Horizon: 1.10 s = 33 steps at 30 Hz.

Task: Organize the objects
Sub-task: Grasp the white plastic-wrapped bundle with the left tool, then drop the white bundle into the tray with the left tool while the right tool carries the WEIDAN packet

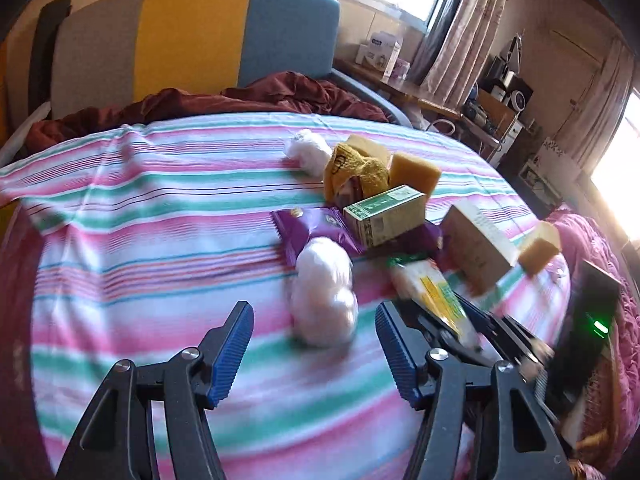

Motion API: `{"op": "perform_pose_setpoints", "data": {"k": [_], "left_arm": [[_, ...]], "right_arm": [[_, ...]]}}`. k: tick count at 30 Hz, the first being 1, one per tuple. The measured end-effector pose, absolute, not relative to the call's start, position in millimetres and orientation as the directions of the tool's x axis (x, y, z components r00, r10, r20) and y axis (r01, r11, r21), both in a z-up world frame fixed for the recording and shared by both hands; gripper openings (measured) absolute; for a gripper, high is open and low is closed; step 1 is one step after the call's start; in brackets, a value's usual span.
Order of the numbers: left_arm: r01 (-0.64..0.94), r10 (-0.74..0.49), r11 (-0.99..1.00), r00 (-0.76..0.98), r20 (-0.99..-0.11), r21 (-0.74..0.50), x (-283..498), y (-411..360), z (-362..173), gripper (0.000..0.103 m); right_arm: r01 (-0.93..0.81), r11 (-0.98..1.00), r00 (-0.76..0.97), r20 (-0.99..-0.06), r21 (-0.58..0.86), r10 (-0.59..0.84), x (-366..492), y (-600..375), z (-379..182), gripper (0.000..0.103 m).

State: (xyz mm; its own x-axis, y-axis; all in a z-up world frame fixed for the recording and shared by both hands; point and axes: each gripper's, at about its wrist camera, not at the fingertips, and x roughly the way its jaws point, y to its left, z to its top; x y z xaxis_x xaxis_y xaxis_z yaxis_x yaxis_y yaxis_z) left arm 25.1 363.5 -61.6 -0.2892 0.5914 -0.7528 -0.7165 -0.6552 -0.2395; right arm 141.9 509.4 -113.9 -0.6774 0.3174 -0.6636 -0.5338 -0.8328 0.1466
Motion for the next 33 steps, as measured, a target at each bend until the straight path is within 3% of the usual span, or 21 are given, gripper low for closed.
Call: {"op": "perform_pose_setpoints", "data": {"k": [2,4,7,19,33], "left_arm": [[-0.722,0.583,-0.649,-0.269,-0.767,-0.24,19.2,376.0,-71.2,0.061],[-0.72,0.569,-0.65,-0.249,-0.784,-0.243,12.8,386.1,-81.1,0.045],[-0.732,0.587,-0.639,-0.266,-0.765,-0.236,12.2,391.7,-84.2,0.037],[-0.724,0.658,-0.622,-0.274,-0.701,-0.3,16.2,363.6,-90.9,0.036],[-0.672,0.65,-0.668,-0.319,-0.69,-0.32,36.1,304.9,-85.4,0.035]], "right_arm": [[-0.535,-0.831,-0.681,-0.66,0.155,0.315,141.4,509.1,-114.6,0.049],[-0.535,-0.83,-0.683,-0.659,0.158,0.314,140.9,509.5,-115.1,0.049],[-0.534,-0.829,-0.687,-0.656,0.164,0.312,140.8,510.5,-115.8,0.049],[-0.539,-0.828,-0.682,-0.656,0.152,0.324,140.3,507.3,-117.6,0.049],[-0.551,-0.829,-0.655,-0.665,0.096,0.358,136.1,503.5,-117.8,0.049]]}}
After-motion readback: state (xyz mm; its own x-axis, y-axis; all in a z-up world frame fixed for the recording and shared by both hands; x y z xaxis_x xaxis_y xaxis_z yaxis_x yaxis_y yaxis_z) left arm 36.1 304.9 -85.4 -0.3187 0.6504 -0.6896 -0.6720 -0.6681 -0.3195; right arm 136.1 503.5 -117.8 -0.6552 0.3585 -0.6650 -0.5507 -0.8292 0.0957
